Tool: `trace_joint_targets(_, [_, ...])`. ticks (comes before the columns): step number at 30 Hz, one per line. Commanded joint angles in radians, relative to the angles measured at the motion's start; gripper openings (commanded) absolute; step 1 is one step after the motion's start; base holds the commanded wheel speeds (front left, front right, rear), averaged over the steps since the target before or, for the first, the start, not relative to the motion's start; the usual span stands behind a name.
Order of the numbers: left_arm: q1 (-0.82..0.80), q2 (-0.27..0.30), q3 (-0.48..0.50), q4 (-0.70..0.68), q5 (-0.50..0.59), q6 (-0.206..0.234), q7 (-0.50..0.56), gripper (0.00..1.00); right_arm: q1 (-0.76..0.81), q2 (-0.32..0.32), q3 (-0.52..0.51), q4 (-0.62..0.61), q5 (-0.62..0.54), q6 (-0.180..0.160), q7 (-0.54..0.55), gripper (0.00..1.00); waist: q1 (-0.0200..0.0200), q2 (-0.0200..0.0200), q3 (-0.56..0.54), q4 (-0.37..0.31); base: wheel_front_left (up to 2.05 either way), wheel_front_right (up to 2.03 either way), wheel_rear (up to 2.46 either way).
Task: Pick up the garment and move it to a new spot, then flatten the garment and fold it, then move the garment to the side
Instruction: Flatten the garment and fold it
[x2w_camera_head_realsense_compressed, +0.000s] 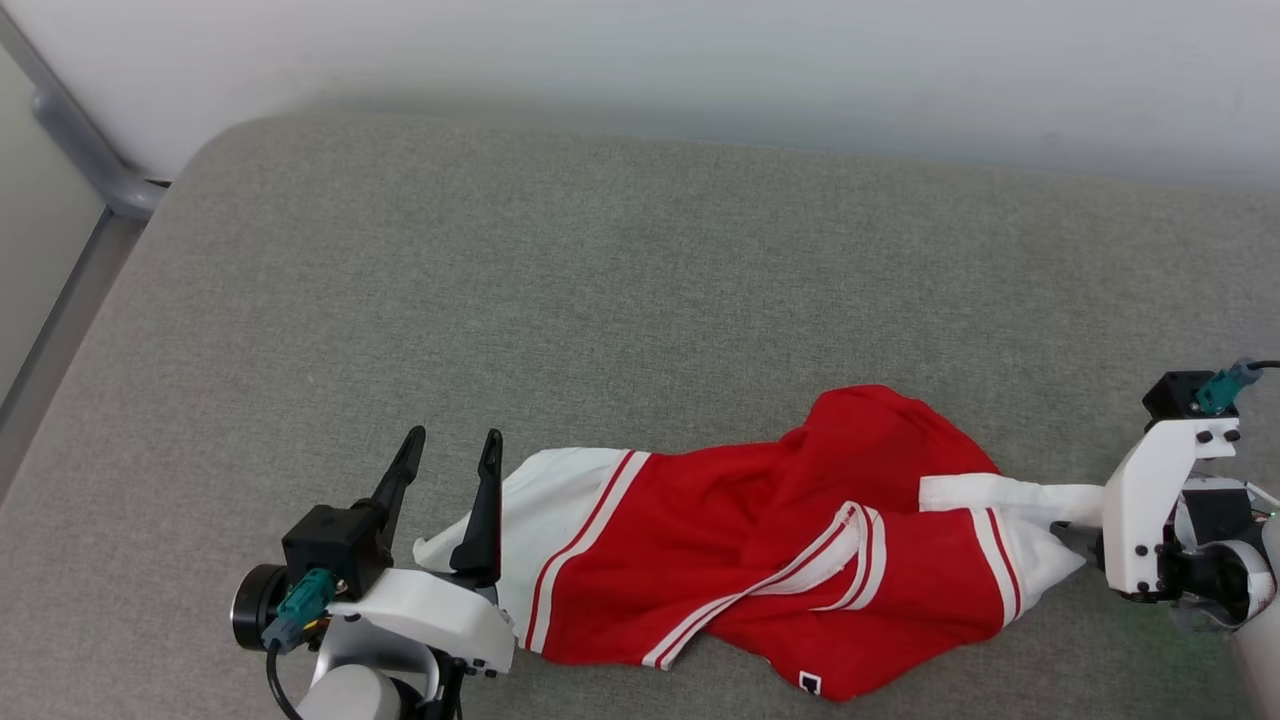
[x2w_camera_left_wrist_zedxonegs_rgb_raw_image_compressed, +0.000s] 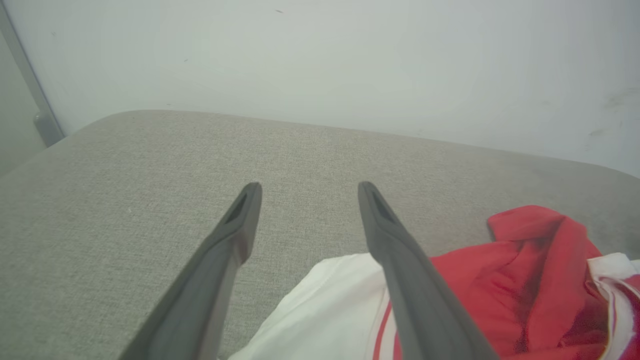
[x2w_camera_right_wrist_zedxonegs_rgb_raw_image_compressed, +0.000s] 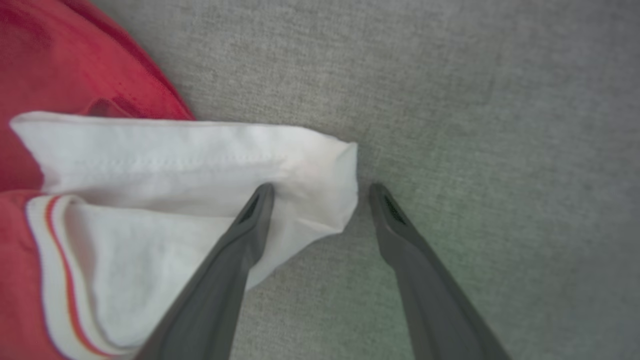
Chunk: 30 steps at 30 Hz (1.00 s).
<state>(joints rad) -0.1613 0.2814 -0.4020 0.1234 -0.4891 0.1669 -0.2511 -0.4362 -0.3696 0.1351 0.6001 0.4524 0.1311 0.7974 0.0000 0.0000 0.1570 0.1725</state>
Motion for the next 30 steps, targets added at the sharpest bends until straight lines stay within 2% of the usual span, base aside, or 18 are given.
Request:
trace_joint_targets(1, [-0.011,-0.002,0.004,0.006,-0.002,-0.005,-0.008,1.0,0.028,0.012,0.029,0.046,0.009,-0.001,0.039,1.0,0.0,0.0,0.015,0.012,0.0,0.0,0.0])
trace_joint_targets(3, [-0.012,-0.006,0.005,0.014,-0.001,-0.007,-0.008,1.0,0.04,0.021,0.045,0.073,0.033,-0.001,0.073,1.0,0.0,0.0,0.018,0.015,0.0,0.0,0.0])
trace_joint_targets(4, [-0.012,-0.008,0.007,0.019,-0.002,-0.008,-0.009,1.0,0.045,0.026,0.053,0.086,0.041,0.0,0.09,0.58,0.0,0.0,0.018,0.015,0.0,0.0,0.0])
trace_joint_targets(6, [-0.01,-0.011,0.009,0.029,-0.003,-0.011,-0.01,1.0,0.052,0.039,0.058,0.099,0.066,0.001,0.11,0.0,0.0,0.0,0.013,0.015,0.0,0.0,0.0])
trace_joint_targets(12, [0.011,-0.008,0.006,0.062,-0.039,-0.042,0.014,1.0,0.035,0.006,0.061,0.06,0.095,0.001,0.061,0.0,0.0,0.0,-0.036,0.004,0.0,0.0,0.0])
trace_joint_targets(18, [0.032,0.038,0.034,0.064,-0.094,-0.045,0.11,1.0,0.063,-0.037,-0.015,-0.054,0.109,-0.001,-0.056,0.0,0.0,0.0,-0.096,-0.012,0.0,0.0,0.0])
trace_joint_targets(24, [0.069,0.12,0.053,0.039,-0.158,-0.046,0.281,1.0,0.2,-0.032,-0.115,-0.199,0.079,-0.001,-0.11,0.0,0.0,0.0,-0.154,-0.047,0.0,0.0,0.0])
trace_joint_targets(30, [0.083,0.193,0.039,0.015,-0.252,-0.069,0.529,1.0,0.355,0.037,-0.224,-0.366,0.032,-0.001,-0.079,0.0,0.0,0.0,-0.164,-0.082,0.0,0.0,0.0])
